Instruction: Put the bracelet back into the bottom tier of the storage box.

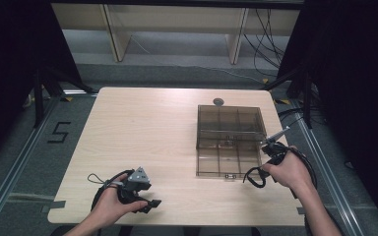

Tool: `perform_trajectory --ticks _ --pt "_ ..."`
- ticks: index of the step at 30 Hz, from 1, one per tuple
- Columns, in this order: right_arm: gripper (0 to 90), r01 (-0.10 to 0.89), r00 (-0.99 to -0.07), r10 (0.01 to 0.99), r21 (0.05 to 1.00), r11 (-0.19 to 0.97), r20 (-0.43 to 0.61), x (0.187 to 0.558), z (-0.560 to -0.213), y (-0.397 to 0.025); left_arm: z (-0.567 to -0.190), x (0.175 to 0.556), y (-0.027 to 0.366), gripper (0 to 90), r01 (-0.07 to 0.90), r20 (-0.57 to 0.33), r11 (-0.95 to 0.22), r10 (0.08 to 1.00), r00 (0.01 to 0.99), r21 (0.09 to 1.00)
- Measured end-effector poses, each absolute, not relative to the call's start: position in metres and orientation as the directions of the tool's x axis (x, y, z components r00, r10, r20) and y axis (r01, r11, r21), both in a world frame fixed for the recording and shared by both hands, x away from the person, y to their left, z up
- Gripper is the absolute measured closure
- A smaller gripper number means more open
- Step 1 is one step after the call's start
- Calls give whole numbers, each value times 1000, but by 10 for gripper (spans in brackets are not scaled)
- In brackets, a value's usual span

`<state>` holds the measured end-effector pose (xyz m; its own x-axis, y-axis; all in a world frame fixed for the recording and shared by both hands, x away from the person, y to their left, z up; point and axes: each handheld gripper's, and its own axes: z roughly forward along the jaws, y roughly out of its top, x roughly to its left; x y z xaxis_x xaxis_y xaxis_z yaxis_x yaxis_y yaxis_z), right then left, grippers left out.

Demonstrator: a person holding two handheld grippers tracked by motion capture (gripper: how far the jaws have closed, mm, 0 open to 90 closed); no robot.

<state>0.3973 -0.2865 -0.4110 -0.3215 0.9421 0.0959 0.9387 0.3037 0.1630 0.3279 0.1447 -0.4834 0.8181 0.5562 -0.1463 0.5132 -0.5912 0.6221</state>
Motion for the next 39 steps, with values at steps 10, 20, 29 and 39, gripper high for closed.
perform_trajectory --ticks 10,20,29,39 --pt "850 947 -300 949 154 283 97 403 -406 -286 -483 328 145 287 507 -138 -596 554 821 623" --pt "850 957 -268 957 149 251 113 407 -406 -281 -483 328 145 287 507 -138 -597 554 821 622" --pt "850 945 -301 949 165 284 95 415 -405 -284 -483 328 145 287 508 -143 -597 552 822 621" --pt "850 941 -313 944 167 294 105 422 -403 -287 -483 329 145 288 505 -137 -599 552 823 621"
